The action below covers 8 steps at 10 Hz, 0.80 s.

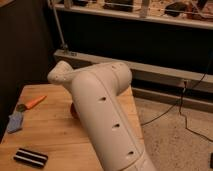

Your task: Drag the ceramic bowl in a circle

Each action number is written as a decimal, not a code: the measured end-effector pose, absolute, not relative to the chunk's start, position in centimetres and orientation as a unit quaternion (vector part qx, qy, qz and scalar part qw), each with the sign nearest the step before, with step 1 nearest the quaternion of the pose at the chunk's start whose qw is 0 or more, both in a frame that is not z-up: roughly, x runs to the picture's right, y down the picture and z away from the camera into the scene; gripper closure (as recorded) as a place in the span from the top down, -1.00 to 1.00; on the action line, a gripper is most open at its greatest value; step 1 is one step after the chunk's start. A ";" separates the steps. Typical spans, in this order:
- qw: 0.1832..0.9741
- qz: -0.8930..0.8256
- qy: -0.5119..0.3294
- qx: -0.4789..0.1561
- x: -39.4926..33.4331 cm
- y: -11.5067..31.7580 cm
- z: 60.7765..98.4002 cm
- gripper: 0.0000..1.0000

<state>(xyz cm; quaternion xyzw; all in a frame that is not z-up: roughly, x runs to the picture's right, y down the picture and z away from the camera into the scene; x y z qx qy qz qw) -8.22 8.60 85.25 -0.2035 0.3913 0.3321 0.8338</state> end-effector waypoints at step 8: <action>0.872 0.193 0.351 -0.282 -16.0 19.5 80.1 -1.00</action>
